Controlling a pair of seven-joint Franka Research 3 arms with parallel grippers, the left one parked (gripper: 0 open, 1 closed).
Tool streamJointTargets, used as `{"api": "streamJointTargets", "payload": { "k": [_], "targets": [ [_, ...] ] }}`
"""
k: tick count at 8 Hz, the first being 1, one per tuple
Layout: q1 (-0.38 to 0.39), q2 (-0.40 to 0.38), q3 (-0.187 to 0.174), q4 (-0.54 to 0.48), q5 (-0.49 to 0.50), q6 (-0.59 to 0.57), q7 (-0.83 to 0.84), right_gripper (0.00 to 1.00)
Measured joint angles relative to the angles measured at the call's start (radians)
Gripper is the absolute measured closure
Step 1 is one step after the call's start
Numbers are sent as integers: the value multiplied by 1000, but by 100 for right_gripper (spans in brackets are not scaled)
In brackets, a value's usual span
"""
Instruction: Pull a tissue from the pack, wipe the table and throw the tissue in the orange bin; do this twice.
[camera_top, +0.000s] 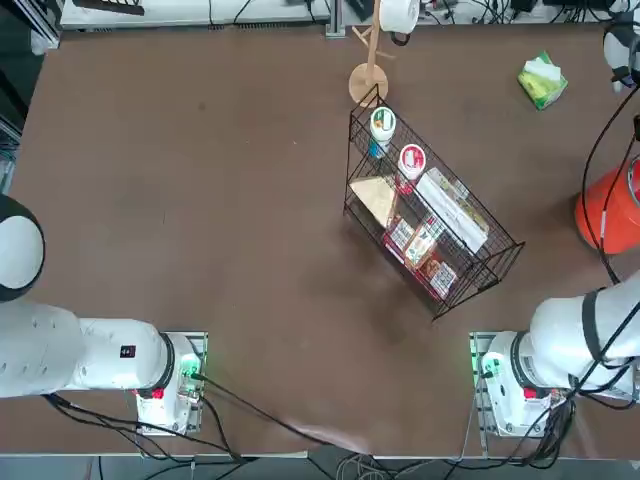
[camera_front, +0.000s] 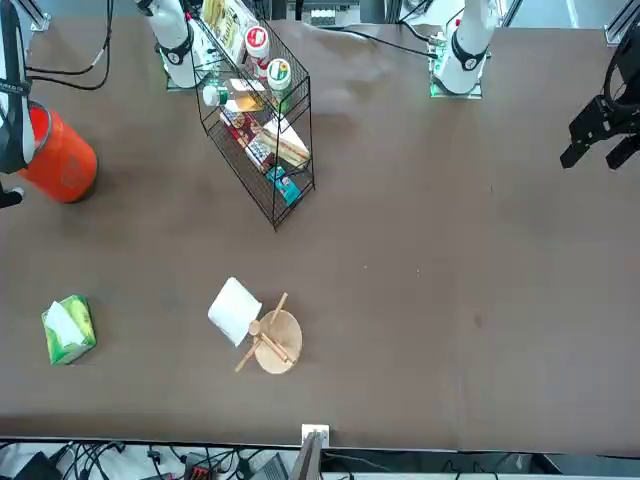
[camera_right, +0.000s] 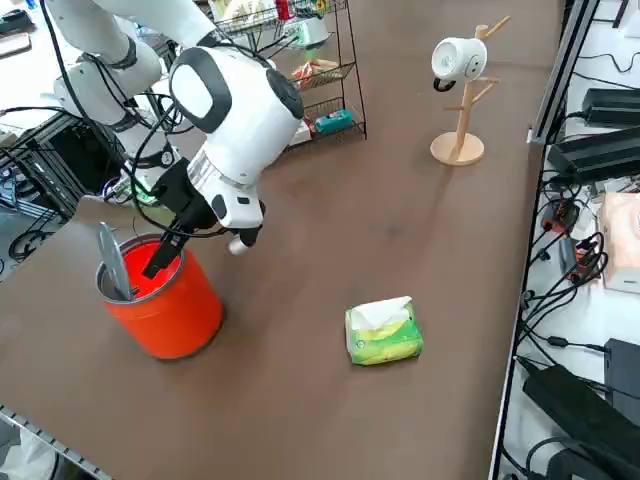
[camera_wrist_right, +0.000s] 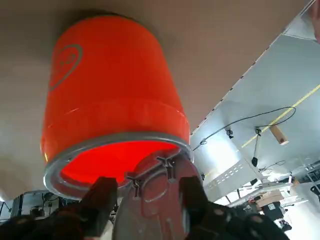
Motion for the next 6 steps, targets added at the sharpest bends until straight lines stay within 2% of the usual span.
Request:
{"api": "streamJointTargets", "payload": {
  "k": [1, 3, 4, 6],
  "targets": [
    [0, -2, 3, 1, 0, 4, -1, 1],
    [1, -20, 14, 36, 72, 18, -46, 0],
    [1, -32, 18, 74, 135, 66, -97, 0],
    [-1, -42, 19, 111, 270, 232, -183, 0]
  ]
}}
